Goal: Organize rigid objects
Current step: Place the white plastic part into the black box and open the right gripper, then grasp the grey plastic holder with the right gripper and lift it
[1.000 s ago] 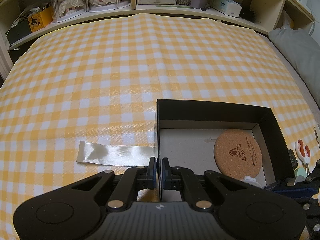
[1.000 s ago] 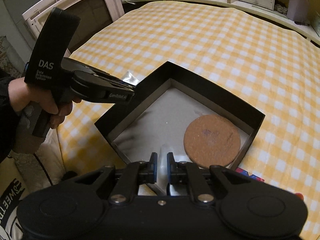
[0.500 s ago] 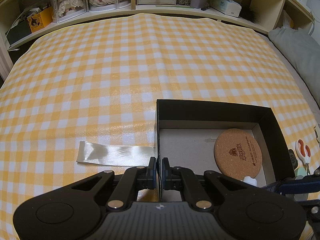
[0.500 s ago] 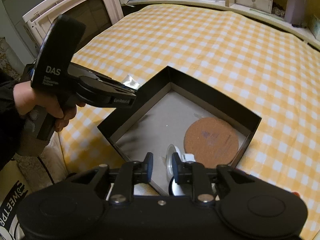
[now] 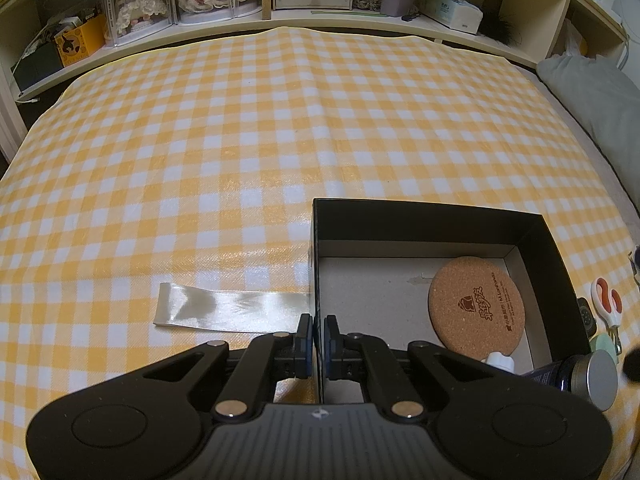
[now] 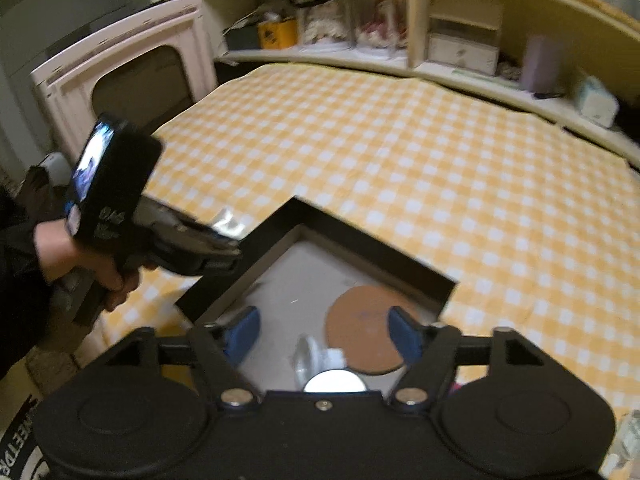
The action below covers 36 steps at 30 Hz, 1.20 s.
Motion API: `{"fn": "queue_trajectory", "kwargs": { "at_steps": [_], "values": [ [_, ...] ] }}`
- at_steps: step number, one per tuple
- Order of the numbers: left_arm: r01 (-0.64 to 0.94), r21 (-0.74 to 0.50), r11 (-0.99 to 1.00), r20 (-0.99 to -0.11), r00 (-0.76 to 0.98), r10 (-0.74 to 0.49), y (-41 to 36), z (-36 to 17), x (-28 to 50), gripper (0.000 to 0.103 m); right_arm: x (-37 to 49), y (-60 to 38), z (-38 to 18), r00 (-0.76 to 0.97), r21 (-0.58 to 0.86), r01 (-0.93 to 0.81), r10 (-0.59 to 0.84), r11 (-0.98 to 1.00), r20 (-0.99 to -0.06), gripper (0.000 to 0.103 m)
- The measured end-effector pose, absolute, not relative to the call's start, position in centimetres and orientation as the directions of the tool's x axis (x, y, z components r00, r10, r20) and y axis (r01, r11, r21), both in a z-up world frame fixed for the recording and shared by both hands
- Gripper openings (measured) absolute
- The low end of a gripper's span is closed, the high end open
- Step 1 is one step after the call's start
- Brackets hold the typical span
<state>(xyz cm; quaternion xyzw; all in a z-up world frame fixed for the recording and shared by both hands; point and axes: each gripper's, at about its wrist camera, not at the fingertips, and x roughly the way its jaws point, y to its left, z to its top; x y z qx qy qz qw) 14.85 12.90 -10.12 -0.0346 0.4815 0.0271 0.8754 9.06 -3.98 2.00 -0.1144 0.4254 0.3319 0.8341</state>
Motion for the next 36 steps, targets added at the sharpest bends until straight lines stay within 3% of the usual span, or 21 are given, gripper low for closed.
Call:
{"fn": "queue_trajectory", "kwargs": {
  "at_steps": [5, 13, 22, 31, 36],
  "values": [
    [-0.081, -0.035, 0.996, -0.845, 0.535, 0.013, 12.9, -10.1, 14.8, 0.005, 10.6, -6.3, 2.0, 0.508, 0.046, -0.550, 0.377, 0.834, -0.774, 0.095],
    [-0.081, -0.035, 0.996, -0.845, 0.535, 0.013, 12.9, -10.1, 14.8, 0.005, 14.1, -11.8, 0.7, 0.608, -0.030, -0.309, 0.173, 0.951, -0.775, 0.103],
    [-0.081, -0.035, 0.996, -0.845, 0.535, 0.013, 12.9, -10.1, 14.9, 0.005, 17.8, -19.6, -1.3, 0.602, -0.071, -0.039, -0.034, 0.997, -0.798, 0.103],
    [-0.080, -0.035, 0.996, -0.845, 0.535, 0.014, 12.9, -10.1, 14.8, 0.005, 19.4, -26.8, -3.6, 0.527, -0.048, 0.175, -0.135, 0.983, -0.839, 0.102],
    [-0.080, -0.035, 0.996, -0.845, 0.535, 0.013, 12.9, -10.1, 14.8, 0.005, 19.9, -29.8, -6.2, 0.438, -0.036, 0.279, -0.161, 0.959, -0.885, 0.082]
  ]
}}
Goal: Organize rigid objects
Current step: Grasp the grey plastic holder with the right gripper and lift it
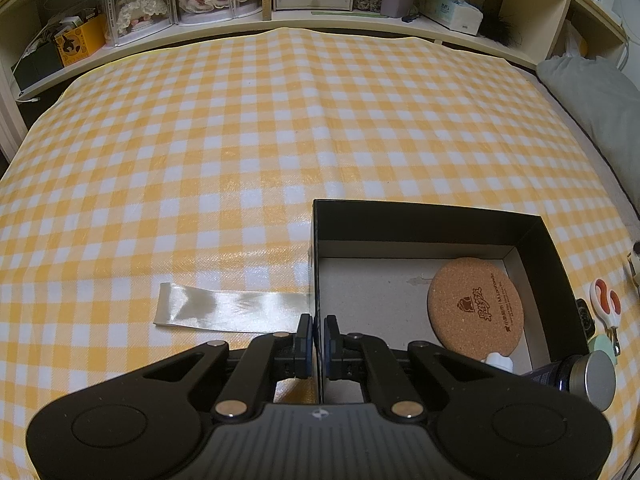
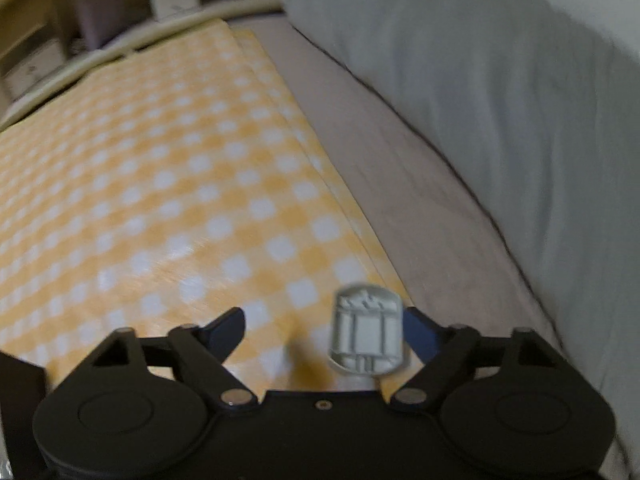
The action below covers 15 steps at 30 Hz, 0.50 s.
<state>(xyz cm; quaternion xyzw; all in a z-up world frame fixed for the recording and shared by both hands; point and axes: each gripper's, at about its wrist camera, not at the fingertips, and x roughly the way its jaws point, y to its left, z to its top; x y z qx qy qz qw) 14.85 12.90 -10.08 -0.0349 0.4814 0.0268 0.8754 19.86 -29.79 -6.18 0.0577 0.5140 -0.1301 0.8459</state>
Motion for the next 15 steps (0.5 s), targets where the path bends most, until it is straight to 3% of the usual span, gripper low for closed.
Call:
{"fn": "queue_trajectory", "kwargs": {
  "at_steps": [2, 11, 15],
  "values": [
    [-0.081, -0.036, 0.996, -0.845, 0.535, 0.013, 12.9, -10.1, 14.9, 0.005, 19.9, -30.5, -7.4, 0.401, -0.029, 0.317, -0.161, 0.948, -0.902, 0.074],
    [-0.081, -0.036, 0.996, -0.845, 0.535, 0.013, 12.9, -10.1, 14.9, 0.005, 20.1, -30.7, -8.7, 0.365, -0.099, 0.320, -0.219, 0.942, -0.905, 0.067],
    [-0.081, -0.036, 0.996, -0.845, 0.535, 0.013, 12.9, -10.1, 14.9, 0.005, 20.0, -31.7, -8.9, 0.352, -0.109, 0.367, -0.247, 0.924, -0.903, 0.073]
  ]
}}
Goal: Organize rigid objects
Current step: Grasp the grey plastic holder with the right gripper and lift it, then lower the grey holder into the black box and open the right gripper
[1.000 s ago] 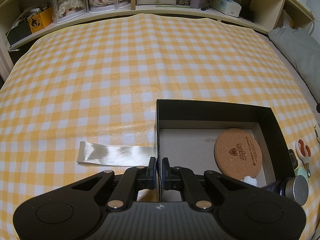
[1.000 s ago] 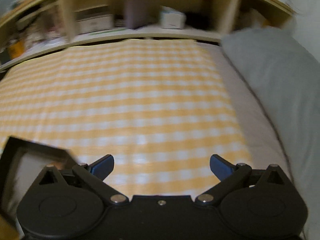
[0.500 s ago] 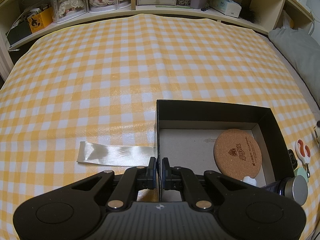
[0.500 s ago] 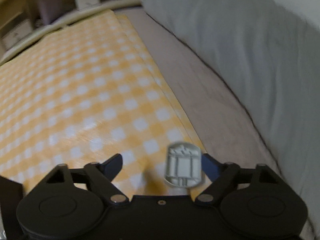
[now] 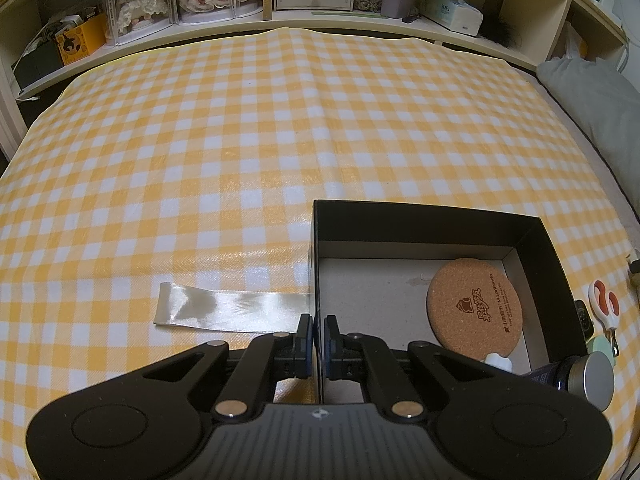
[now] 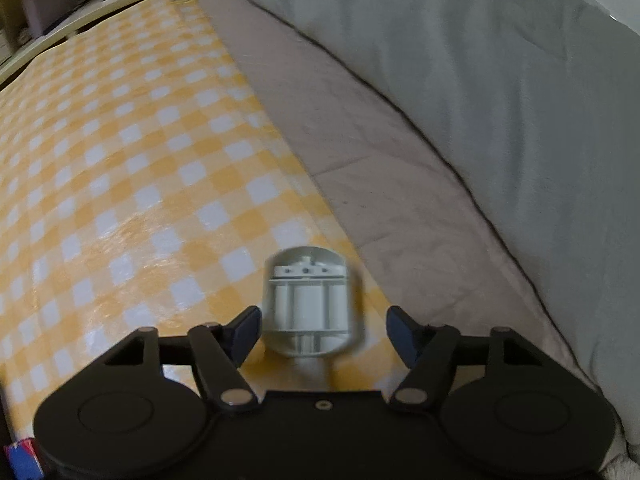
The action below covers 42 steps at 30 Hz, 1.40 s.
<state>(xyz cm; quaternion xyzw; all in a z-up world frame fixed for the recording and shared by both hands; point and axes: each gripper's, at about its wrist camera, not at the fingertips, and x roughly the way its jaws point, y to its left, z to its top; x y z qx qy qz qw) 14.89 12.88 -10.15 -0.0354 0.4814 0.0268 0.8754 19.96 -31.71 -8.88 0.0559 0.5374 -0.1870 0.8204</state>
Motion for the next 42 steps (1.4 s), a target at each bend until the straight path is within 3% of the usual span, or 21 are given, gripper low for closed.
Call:
{"fn": "queue_trajectory", "kwargs": {
  "at_steps": [4, 7, 16, 25, 32, 42],
  "values": [
    [-0.081, -0.036, 0.996, -0.845, 0.535, 0.013, 12.9, -10.1, 14.9, 0.005, 19.9, -32.4, -8.9, 0.369, -0.049, 0.384, -0.201, 0.922, -0.908, 0.069],
    [-0.081, -0.036, 0.996, -0.845, 0.535, 0.013, 12.9, -10.2, 14.9, 0.005, 19.9, -32.2, -8.8, 0.384, -0.018, 0.360, -0.165, 0.933, -0.908, 0.048],
    [-0.081, -0.036, 0.996, -0.845, 0.535, 0.012, 12.9, -10.1, 14.9, 0.005, 19.7, -30.3, -6.5, 0.466, -0.001, 0.314, -0.155, 0.950, -0.871, 0.047],
    [-0.080, -0.035, 0.996, -0.845, 0.535, 0.013, 12.9, -10.1, 14.9, 0.005, 18.4, -22.1, -2.0, 0.583, 0.204, 0.080, 0.120, 0.976, -0.804, 0.047],
    [-0.083, -0.037, 0.996, -0.845, 0.534, 0.013, 12.9, -10.0, 14.9, 0.005, 15.4, -14.9, 0.2, 0.537, 0.392, -0.074, 0.367, 0.917, -0.759, 0.047],
    [-0.086, -0.045, 0.995, -0.844, 0.536, 0.009, 12.9, -9.9, 15.0, 0.005, 14.5, -5.0, -1.3, 0.420, 0.418, -0.147, 0.440, 0.896, -0.794, 0.047]
  ]
}}
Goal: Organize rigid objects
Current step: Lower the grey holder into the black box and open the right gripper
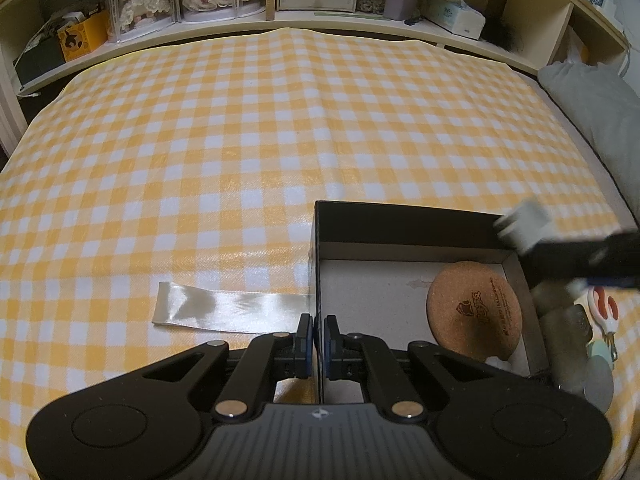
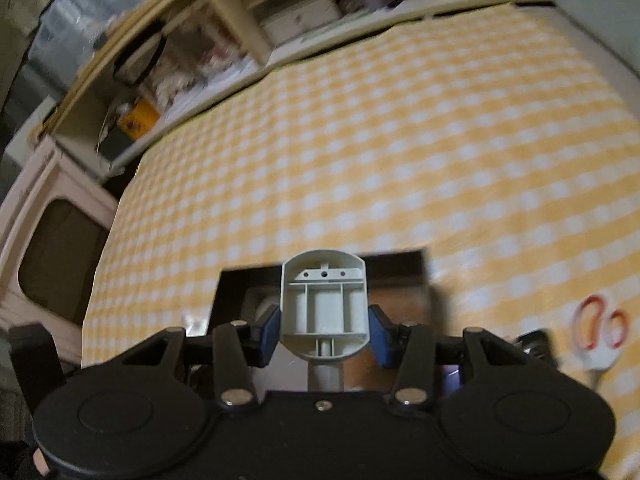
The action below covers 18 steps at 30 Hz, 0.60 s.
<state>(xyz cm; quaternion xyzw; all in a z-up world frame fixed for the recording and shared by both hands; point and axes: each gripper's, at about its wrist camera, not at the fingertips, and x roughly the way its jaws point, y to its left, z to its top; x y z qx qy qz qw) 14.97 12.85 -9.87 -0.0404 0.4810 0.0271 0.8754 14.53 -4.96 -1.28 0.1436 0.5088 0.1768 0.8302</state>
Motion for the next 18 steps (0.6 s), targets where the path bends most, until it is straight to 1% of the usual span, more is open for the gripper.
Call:
{"fn": "queue_trajectory", "kwargs": {
  "at_steps": [8, 9, 10, 11, 14, 18],
  "values": [
    [-0.094, -0.074, 0.993, -0.842, 0.540, -0.011, 13.8, -9.6, 14.5, 0.005, 13.3, 0.2, -4.1, 0.334, 0.409, -0.133, 0.430, 0.903, -0.839, 0.049],
    [-0.095, -0.076, 0.993, -0.842, 0.540, -0.013, 14.0, -9.6, 14.3, 0.005, 13.3, 0.5, -4.3, 0.325, 0.400, -0.129, 0.420, 0.907, -0.847, 0.052],
    [-0.093, -0.076, 0.993, -0.842, 0.539, -0.014, 14.0, -9.6, 14.3, 0.005, 13.4, 0.8, -4.4, 0.326, 0.396, -0.121, 0.413, 0.910, -0.850, 0.062],
    [-0.095, -0.079, 0.992, -0.842, 0.540, -0.015, 14.2, -9.6, 14.1, 0.005, 13.1, 0.9, -4.4, 0.330, 0.385, -0.120, 0.403, 0.915, -0.854, 0.064],
    [-0.097, -0.079, 0.992, -0.843, 0.538, -0.014, 14.3, -9.6, 14.0, 0.005, 13.1, 0.8, -3.9, 0.346, 0.358, -0.139, 0.384, 0.923, -0.856, 0.062],
    [-0.097, -0.078, 0.992, -0.843, 0.538, -0.014, 14.3, -9.6, 14.0, 0.005, 13.2, 0.1, -3.4, 0.346, 0.356, -0.132, 0.380, 0.925, -0.858, 0.062]
  ]
}}
